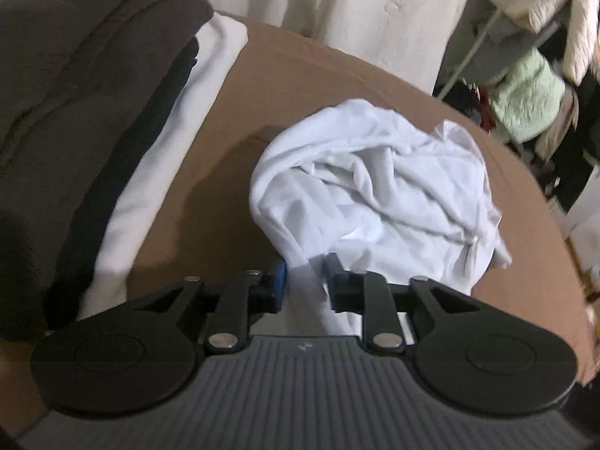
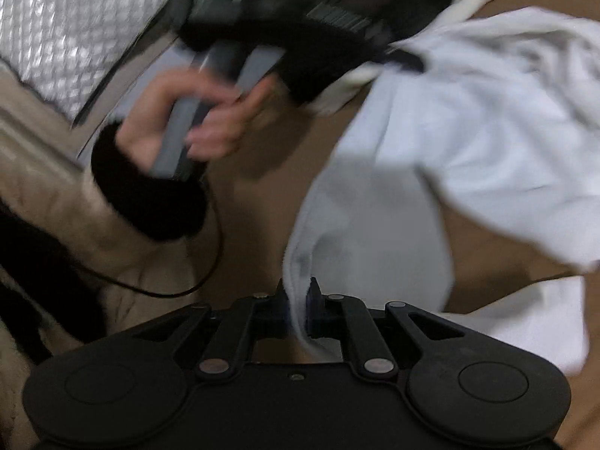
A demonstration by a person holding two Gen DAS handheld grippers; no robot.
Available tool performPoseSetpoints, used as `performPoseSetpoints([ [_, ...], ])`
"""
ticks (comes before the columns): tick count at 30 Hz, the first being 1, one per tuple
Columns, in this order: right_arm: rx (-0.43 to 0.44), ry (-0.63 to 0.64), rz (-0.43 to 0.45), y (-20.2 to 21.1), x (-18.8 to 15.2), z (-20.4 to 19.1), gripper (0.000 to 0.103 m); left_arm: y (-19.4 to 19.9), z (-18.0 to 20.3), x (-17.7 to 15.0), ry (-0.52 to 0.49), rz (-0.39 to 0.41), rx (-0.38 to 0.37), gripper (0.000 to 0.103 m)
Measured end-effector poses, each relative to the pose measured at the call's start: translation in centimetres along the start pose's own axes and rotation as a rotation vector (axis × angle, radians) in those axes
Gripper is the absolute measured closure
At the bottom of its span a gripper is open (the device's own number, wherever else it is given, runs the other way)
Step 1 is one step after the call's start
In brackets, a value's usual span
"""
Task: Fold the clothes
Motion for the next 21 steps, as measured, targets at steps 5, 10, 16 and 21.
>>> performPoseSetpoints([
  [5, 0.028, 0.038, -0.035, -1.7, 0.0, -1.8, 0.092, -1.4, 2.2, -1.8, -0.150, -0.072, 0.039, 0.012],
  [10, 0.104, 0.011, 0.047, -0.6, 1.6, -2.7, 0.092, -5.9, 1.2, -5.1, -0.113, -0.222, 0.097, 0.033],
  [16, -0.180, 0.006, 0.201, 4.7, 2.8, 0.8, 0.085, 3.9, 2.2, 0.7, -0.359, 0.205, 0.389, 0.093],
  [21, -0.379, -0.139, 0.333, 11.8, 2.2, 7.1, 0.059, 6.3, -5.1, 0.0, -0.165, 0.125, 0.492, 0.093],
])
Point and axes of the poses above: each gripper's, at about its wrist camera, not at the fingertips, and y roughly against the way its jaws point, z to its right, x to its top, the point moved 8 cm from there along -y, roughly the way its jaws point, and after that the axes turned 5 degrees about x, right-handed, at the moved point
